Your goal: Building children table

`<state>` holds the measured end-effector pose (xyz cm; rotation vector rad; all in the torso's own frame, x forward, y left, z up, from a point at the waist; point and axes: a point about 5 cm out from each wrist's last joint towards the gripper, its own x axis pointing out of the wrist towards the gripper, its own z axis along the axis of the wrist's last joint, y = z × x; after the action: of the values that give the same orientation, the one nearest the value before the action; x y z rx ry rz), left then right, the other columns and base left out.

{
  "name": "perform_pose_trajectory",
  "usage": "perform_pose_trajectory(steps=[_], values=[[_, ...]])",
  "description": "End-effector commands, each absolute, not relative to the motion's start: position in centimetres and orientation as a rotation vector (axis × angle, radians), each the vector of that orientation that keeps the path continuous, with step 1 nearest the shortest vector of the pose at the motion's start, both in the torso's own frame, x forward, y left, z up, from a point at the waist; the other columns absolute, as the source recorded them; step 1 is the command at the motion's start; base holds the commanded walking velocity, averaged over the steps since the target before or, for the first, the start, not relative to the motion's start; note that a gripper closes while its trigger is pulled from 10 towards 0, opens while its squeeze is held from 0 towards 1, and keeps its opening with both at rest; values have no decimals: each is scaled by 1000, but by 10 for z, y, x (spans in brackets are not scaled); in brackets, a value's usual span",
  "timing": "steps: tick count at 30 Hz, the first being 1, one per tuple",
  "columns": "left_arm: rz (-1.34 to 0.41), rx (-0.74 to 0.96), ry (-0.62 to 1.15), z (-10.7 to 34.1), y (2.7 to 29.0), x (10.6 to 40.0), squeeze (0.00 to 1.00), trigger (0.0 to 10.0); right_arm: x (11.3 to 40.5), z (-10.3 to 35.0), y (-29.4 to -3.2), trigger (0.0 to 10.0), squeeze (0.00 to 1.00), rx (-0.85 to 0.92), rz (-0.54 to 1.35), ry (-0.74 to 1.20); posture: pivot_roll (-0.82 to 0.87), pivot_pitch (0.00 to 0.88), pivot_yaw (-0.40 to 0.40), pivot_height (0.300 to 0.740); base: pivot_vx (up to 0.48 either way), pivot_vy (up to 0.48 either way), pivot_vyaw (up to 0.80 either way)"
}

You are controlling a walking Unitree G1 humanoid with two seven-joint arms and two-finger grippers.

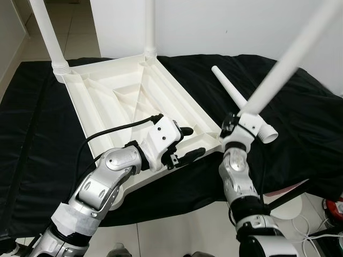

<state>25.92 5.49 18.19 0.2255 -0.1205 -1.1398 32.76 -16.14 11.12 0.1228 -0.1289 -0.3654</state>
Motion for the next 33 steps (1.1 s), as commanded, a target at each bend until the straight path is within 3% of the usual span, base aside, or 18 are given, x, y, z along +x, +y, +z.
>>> perform_pose_trajectory(steps=[1, 11, 12, 27, 28, 29, 30, 31, 32, 33], values=[[-1178, 237, -119, 183, 52, 258, 0, 10000, 318, 90, -177, 10000, 1000, 125, -424, -44, 62, 0, -30, 740, 0, 0, 0], [-1174, 230, -117, 183, 51, 258, 0, 10000, 320, 96, -182, 10000, 1000, 51, -372, -80, 54, 0, -34, 740, 0, 0, 0], [-1174, 226, -115, 182, 50, 258, 0, 10000, 321, 100, -184, 10000, 0, 22, -295, -105, 46, 0, -32, 740, 0, 0, 0], [-1183, 220, -114, 181, 49, 256, 0, 10000, 321, 109, -203, 10000, 0, -124, 148, -130, 34, 0, -26, 740, 0, 0, 0], [-1183, 220, -113, 181, 49, 256, 0, 10000, 320, 109, -203, 8353, 0, -131, 204, -121, 32, 0, -19, 740, 0, 0, 0], [-1183, 221, -113, 182, 49, 257, 0, 10000, 320, 109, -204, 5725, 0, -140, 245, -115, 31, 0, -15, 740, 0, 0, 0], [-1183, 221, -113, 182, 49, 257, 0, 10000, 320, 109, -204, 5725, 0, -140, 245, -115, 31, 0, -15, 740, 0, 0, 0], [-1182, 220, -113, 182, 50, 257, 0, 10000, 320, 108, -206, 3529, 0, -139, 284, -108, 31, 0, -11, 740, 0, 0, 0], [-1182, 221, -113, 182, 50, 257, 0, 10000, 320, 108, -207, 0, 0, -129, 316, -94, 29, 0, -6, 740, 0, 0, 0], [-1182, 222, -113, 183, 50, 258, 0, 10000, 321, 107, -208, 0, 0, -121, 332, -85, 29, 0, -6, 740, 0, 0, 0]])
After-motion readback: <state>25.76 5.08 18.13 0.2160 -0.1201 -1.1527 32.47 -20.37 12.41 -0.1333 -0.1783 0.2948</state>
